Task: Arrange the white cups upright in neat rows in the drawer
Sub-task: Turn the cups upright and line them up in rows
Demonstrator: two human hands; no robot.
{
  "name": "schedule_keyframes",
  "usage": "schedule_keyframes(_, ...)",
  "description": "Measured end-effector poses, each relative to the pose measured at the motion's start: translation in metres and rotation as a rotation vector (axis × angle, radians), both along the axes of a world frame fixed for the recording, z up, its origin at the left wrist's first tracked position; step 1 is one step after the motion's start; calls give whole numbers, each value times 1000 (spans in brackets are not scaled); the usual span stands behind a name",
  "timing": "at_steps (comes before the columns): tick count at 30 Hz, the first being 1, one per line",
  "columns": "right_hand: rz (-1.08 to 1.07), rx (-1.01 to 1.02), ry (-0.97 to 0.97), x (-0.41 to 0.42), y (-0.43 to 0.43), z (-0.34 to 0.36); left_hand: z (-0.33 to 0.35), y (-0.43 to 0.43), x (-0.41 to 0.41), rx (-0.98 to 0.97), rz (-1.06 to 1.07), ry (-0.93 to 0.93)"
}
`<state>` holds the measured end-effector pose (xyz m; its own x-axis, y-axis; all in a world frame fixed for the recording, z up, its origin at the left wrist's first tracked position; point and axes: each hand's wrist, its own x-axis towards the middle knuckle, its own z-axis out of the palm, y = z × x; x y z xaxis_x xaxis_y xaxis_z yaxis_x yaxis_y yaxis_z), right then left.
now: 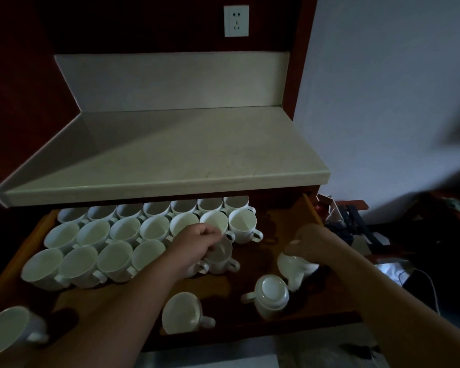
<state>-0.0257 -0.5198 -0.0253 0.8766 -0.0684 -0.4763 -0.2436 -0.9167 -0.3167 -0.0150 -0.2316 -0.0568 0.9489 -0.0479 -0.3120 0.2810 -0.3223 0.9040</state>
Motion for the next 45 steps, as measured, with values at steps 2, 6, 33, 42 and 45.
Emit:
schedule_keyframes(2,-54,105,-95,-1,7,24,3,-9,-2,-144,-10,80)
schedule_keyframes(6,-295,636,-253,-9,31,53,11,-25,-7,-433,-139,209)
schedule_keyframes(33,-394,1121,-86,-9,50,47,54,-18,4,-486,-234,33)
schedule_keyframes(42,354,375,-200,-6,45,45,48,-41,10,283,-282,-162)
schedule_keyframes(45,311,197,-339,-2,52,22,43,-52,12,372,-340,-169)
